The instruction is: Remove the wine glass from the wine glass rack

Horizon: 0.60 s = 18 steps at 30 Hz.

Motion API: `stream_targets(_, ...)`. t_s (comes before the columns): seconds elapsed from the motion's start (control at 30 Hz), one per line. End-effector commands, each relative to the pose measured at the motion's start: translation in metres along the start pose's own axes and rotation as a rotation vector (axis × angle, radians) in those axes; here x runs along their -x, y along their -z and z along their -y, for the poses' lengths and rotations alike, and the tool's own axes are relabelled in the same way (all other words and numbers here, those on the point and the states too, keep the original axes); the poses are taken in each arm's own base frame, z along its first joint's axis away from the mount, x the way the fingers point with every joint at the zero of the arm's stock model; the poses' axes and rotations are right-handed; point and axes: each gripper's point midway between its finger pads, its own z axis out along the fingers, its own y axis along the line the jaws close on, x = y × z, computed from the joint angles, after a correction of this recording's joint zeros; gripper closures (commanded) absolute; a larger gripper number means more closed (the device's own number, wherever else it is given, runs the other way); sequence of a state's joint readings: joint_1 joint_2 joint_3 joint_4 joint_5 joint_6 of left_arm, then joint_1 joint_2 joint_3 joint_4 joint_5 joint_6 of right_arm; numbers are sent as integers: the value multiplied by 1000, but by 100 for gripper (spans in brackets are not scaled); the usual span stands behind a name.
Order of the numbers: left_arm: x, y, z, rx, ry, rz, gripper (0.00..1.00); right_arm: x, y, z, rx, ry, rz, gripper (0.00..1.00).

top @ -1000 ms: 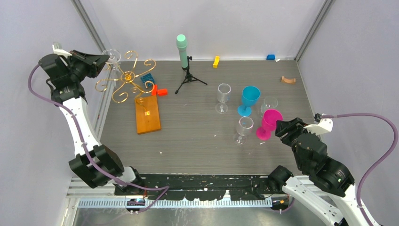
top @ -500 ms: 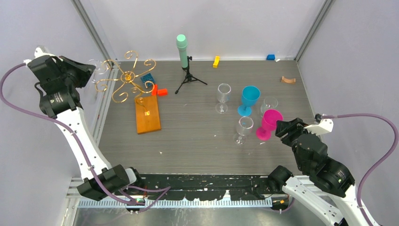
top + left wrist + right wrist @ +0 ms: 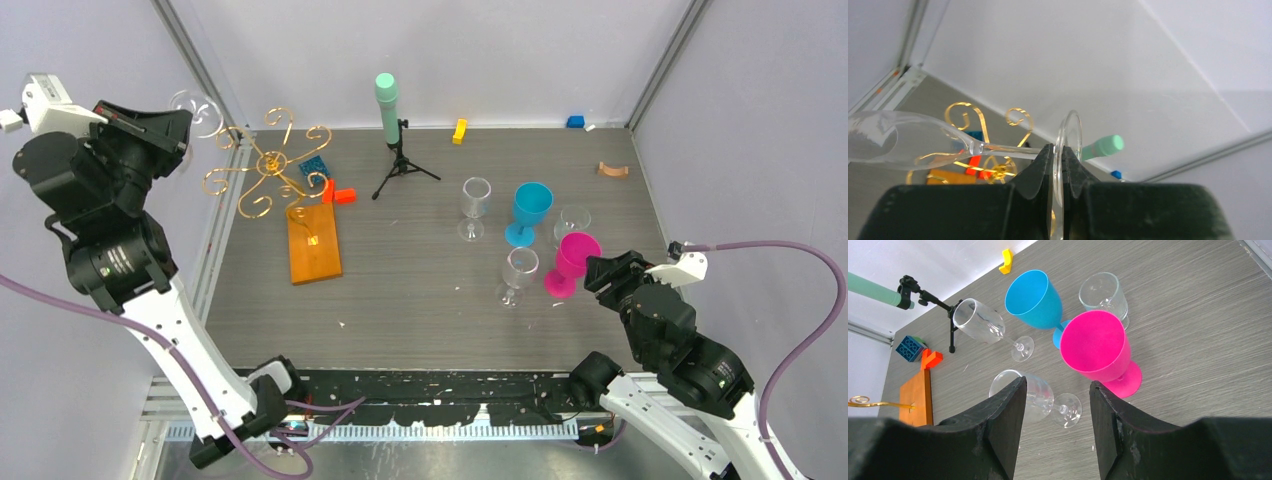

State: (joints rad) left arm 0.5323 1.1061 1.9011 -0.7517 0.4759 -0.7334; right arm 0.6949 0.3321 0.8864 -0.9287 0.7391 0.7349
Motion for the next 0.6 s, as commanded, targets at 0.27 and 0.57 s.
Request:
stream_targets(0.27,27,55,126,-548,95,62,100,6,2,-8,27,-40,10,44)
stream_targets(0.57,12,65,155,-773,285,-104,100,5,-2,-19,77,-50,15,44)
